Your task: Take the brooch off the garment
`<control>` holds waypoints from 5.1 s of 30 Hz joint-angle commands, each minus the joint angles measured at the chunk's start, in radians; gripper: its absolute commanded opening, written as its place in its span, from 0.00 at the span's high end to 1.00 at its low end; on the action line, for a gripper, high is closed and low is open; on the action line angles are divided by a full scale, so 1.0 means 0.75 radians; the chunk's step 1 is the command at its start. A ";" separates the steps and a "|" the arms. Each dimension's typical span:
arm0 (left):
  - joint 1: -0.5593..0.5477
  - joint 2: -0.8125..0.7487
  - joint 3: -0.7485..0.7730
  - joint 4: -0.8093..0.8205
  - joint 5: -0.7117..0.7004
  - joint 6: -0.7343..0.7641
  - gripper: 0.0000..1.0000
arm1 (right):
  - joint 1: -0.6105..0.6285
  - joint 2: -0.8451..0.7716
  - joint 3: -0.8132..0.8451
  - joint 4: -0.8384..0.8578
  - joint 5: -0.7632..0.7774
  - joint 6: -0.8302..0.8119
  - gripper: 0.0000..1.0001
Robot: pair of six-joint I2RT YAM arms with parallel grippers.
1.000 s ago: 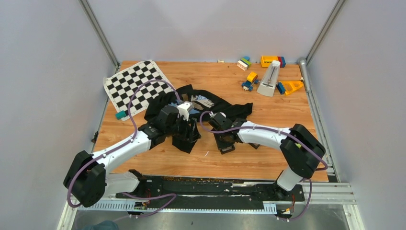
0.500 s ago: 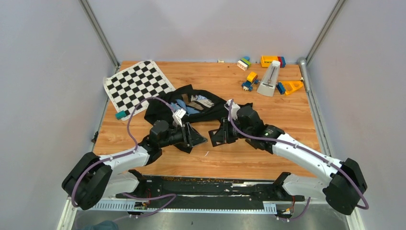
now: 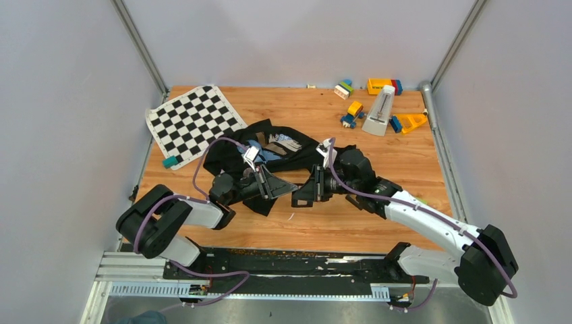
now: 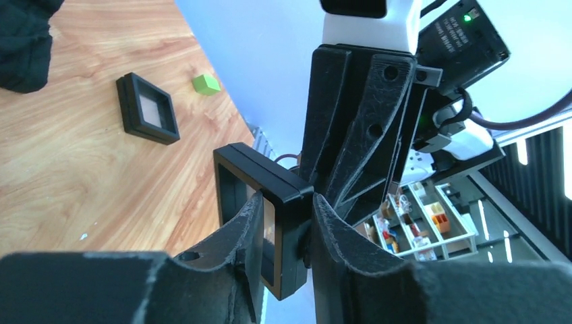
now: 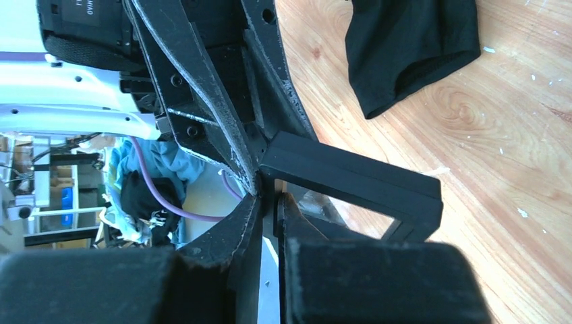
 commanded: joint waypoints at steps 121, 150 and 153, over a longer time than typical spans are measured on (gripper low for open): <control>0.193 -1.249 0.388 -1.954 -0.080 0.371 0.30 | -0.515 -0.398 -0.294 -0.079 -0.268 -0.032 1.00; 0.141 -0.452 0.710 -2.351 -1.150 1.203 0.49 | -0.517 -0.193 -0.269 -0.012 -0.415 -0.091 1.00; 0.109 -0.294 0.802 -2.369 -1.241 1.257 0.56 | -0.517 -0.164 -0.263 0.011 -0.431 -0.094 1.00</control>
